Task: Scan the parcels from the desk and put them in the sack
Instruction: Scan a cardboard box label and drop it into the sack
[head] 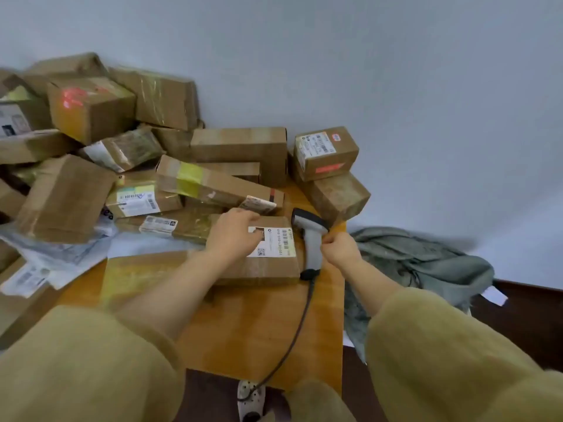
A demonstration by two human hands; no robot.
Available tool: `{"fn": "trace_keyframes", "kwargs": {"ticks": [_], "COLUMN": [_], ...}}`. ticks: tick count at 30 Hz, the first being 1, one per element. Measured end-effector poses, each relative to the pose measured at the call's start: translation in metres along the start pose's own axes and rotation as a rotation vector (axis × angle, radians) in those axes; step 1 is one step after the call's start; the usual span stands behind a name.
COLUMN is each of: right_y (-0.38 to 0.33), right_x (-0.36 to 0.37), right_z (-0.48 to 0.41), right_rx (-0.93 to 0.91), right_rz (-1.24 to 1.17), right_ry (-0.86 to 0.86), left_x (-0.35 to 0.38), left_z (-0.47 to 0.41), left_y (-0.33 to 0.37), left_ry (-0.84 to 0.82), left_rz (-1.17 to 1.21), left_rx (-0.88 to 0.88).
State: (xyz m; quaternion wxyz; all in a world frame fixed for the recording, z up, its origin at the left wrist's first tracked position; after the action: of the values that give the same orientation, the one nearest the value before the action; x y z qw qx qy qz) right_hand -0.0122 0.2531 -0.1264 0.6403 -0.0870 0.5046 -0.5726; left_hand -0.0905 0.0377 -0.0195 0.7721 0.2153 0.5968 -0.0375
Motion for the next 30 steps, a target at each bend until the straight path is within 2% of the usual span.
{"fn": "trace_keyframes", "kwargs": {"ticks": [6,14,18,21,27,30], "right_y": [0.014,0.013,0.018,0.024,0.031,0.027], "right_x": [0.026,0.034,0.036,0.035,0.034,0.038], "right_z": [-0.012,-0.017,-0.01,0.005,0.036,0.046], "right_rx": [0.068,0.088,0.231,0.303,0.342,0.305], "right_rz": [0.079,0.054,-0.259,-0.513,-0.793,-0.873], "right_ry": [0.035,0.067,0.021,0.06,0.019,0.001], "left_x": [0.02,0.021,0.017,0.018,0.027,0.04], "left_z": [0.004,0.014,0.02,0.023,0.021,0.011], "left_y": [-0.018,-0.024,-0.031,-0.039,-0.062,-0.079], "left_ry": [-0.033,-0.014,-0.025,-0.039,-0.075,-0.134], "left_rz": [0.003,0.039,0.042,0.046,0.075,0.114], "left_rx": [-0.052,-0.079,-0.104,-0.128,-0.281,-0.398]}}
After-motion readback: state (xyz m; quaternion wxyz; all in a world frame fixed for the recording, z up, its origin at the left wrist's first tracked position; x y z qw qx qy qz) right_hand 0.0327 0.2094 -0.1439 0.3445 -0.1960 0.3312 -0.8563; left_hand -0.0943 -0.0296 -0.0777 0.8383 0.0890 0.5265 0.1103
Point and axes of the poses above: each hand's wrist, its own z-axis away from the middle knuckle, its own x-axis out of the palm, y = z × x, the point moved 10 cm from there along -z, towards the middle knuckle, and after that the axes turned 10 degrees about -z, right-handed, at the moved point
